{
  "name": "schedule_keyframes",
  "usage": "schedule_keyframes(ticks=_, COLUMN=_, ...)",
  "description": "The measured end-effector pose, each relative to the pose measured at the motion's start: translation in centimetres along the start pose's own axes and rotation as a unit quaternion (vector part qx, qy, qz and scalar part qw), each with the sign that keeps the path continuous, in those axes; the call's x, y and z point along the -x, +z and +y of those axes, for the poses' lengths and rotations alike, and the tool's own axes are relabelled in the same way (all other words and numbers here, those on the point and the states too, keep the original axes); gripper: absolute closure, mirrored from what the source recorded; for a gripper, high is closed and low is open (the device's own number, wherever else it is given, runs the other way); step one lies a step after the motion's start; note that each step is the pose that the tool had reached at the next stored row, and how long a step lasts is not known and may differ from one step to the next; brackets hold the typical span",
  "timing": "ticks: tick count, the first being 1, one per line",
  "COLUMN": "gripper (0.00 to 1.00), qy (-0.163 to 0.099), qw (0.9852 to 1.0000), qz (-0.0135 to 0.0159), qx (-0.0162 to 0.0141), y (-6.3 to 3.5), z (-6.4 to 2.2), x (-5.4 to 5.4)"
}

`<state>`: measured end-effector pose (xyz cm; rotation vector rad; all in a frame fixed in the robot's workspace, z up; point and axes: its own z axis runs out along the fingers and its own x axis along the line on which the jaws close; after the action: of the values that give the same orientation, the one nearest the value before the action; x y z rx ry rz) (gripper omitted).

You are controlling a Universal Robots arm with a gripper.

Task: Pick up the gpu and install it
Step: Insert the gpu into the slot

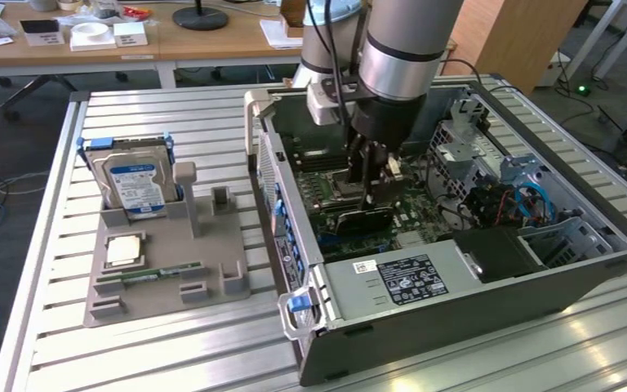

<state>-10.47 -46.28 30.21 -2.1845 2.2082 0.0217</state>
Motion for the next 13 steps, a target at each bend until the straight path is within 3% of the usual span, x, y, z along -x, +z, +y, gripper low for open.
schedule_keyframes(ticks=13, gripper=0.43, qy=0.0, qw=1.0, qz=0.0, qx=0.0, y=-2.23, z=-0.03, x=0.1)
